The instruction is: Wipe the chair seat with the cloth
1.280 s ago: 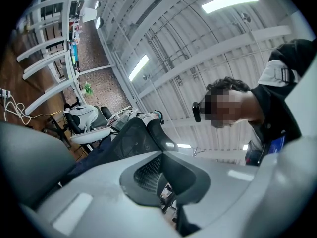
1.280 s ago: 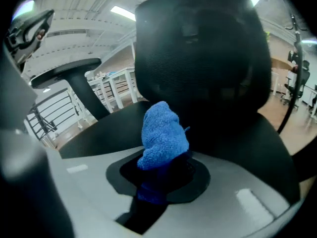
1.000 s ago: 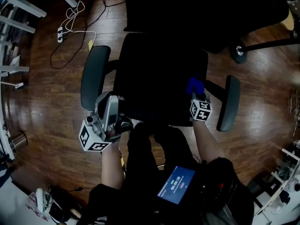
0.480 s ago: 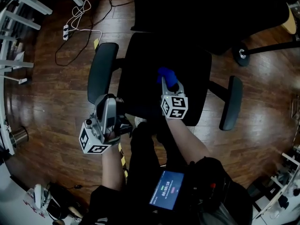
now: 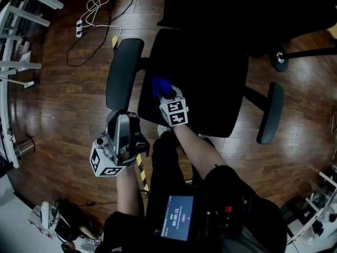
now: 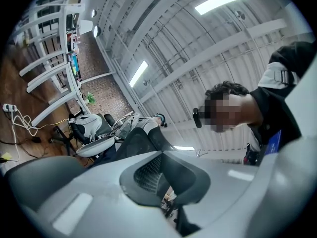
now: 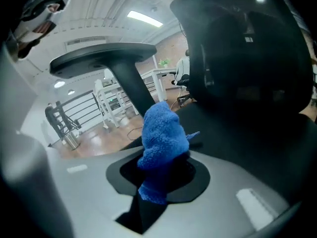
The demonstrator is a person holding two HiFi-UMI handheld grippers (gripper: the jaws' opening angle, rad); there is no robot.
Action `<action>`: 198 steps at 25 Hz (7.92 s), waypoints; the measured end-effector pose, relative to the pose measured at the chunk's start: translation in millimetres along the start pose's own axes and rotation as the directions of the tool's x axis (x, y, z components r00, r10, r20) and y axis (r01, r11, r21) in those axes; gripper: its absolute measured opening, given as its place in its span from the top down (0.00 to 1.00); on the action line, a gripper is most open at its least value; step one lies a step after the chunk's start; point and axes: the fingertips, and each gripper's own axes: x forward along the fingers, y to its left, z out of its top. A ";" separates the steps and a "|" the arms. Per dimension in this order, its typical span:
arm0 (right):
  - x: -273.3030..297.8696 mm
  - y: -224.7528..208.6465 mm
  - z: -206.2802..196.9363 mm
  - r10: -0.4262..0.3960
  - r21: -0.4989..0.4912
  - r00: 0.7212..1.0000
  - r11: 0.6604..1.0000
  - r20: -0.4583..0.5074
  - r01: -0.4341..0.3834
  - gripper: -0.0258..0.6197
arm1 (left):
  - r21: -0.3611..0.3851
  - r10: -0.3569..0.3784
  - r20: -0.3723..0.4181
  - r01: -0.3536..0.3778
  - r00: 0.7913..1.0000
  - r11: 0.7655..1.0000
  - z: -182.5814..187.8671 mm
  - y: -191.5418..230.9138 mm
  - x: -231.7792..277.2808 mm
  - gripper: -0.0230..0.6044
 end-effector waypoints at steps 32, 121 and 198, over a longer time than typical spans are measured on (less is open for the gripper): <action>-27.6 113.8 -39.6 0.247 -0.204 0.962 0.942 -0.114 -0.266 0.82 | 0.016 -0.011 -0.028 0.011 1.000 1.000 1.2 -16.4 13.1 0.97; -84.5 -237.4 117.2 -0.310 0.018 0.920 0.949 0.239 0.315 0.81 | -0.077 -0.036 -0.065 0.031 0.997 0.997 -50.8 18.2 21.9 0.97; -168.5 -235.5 -50.4 -0.438 -0.086 0.895 0.898 -0.085 0.431 0.81 | -0.098 -0.039 -0.027 0.036 0.999 0.995 -37.1 21.0 14.0 0.97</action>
